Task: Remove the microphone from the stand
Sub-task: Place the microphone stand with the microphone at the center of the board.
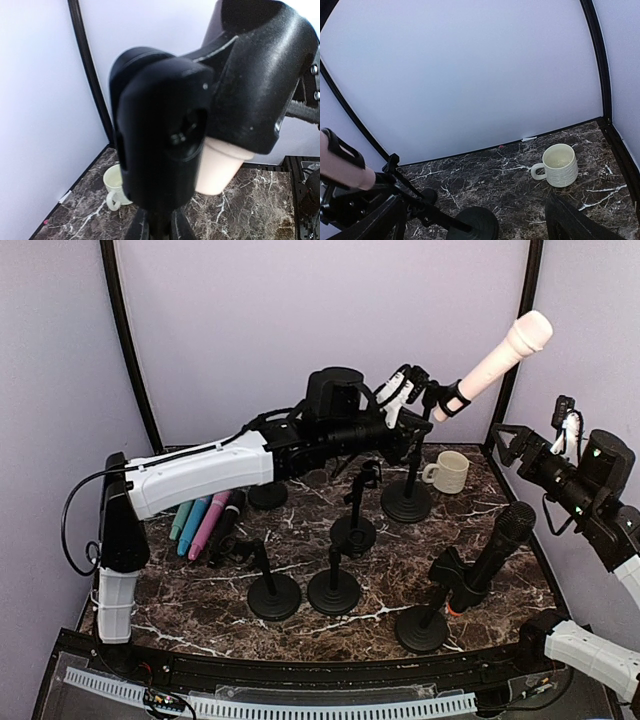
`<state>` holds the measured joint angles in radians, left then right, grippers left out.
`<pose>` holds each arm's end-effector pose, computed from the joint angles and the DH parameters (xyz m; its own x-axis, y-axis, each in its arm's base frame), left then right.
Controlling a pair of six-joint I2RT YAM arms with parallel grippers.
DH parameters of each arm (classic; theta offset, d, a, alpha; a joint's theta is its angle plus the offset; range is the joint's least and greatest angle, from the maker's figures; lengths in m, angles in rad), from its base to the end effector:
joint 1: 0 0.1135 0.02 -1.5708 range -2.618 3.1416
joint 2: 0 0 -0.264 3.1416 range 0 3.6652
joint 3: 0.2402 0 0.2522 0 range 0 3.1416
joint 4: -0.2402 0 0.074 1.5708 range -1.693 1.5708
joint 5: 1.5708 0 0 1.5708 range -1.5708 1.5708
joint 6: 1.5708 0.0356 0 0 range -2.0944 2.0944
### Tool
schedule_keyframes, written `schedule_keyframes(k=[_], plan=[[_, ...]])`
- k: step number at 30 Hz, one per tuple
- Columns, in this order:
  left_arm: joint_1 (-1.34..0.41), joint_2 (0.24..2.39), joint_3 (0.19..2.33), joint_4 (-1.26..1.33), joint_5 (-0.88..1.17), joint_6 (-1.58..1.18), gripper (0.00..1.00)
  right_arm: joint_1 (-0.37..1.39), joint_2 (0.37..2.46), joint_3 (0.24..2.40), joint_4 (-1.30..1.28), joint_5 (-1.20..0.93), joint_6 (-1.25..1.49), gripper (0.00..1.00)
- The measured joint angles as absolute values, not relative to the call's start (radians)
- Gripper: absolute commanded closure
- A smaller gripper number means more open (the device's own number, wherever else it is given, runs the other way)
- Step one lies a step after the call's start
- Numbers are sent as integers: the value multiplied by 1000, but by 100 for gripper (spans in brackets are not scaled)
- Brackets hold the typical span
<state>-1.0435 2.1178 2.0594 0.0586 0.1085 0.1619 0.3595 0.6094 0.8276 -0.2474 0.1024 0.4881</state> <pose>0.2557 -0.4468 0.3846 0.1474 0.0654 -0.9869 0.9016 0.4014 0.1612 0.1314 0.0455 0.3730 -0.1434 0.4445 -0.8842 -0.2118 0.8590 0.4661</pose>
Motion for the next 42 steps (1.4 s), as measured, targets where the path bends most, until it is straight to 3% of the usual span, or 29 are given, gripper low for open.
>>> schedule_keyframes(k=[23,36,42], plan=[[-912,1709,1950,-62,121,75,100,360,637,832,-247,98,487,3],[-729,1473,1547,-174,20,66,100,360,713,912,-249,-31,415,2],[-692,1386,1363,-113,70,33,100,360,798,964,-234,-165,371,2]])
